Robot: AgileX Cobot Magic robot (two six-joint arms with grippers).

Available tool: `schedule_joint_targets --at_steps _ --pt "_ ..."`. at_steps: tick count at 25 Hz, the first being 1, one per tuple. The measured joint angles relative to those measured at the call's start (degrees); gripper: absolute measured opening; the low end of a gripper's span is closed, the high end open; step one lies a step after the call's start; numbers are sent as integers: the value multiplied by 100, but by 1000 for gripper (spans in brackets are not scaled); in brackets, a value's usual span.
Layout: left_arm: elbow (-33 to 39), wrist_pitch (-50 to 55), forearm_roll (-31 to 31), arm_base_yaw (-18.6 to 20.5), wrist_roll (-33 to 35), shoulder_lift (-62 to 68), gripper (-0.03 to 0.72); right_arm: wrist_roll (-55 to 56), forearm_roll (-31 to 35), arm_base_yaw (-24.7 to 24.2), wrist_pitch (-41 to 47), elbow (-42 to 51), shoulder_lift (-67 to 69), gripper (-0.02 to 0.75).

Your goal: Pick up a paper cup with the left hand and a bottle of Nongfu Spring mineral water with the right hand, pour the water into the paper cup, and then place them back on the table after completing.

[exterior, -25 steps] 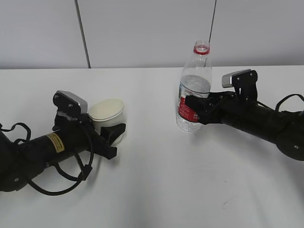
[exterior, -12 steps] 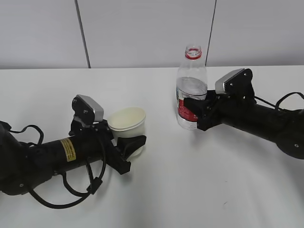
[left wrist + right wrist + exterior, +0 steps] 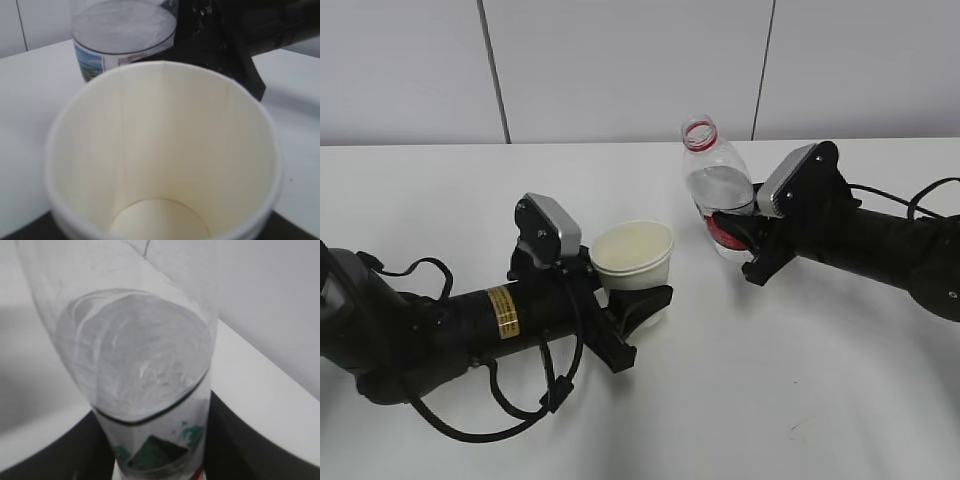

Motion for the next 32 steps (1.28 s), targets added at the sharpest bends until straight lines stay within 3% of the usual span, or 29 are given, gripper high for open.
schedule_joint_targets --at_steps 12,32 --pt "-44 0 0 -70 -2 6 377 -2052 78 0 47 11 0 341" --pt "-53 13 71 -70 -2 130 377 -4299 841 0 -398 11 0 339"
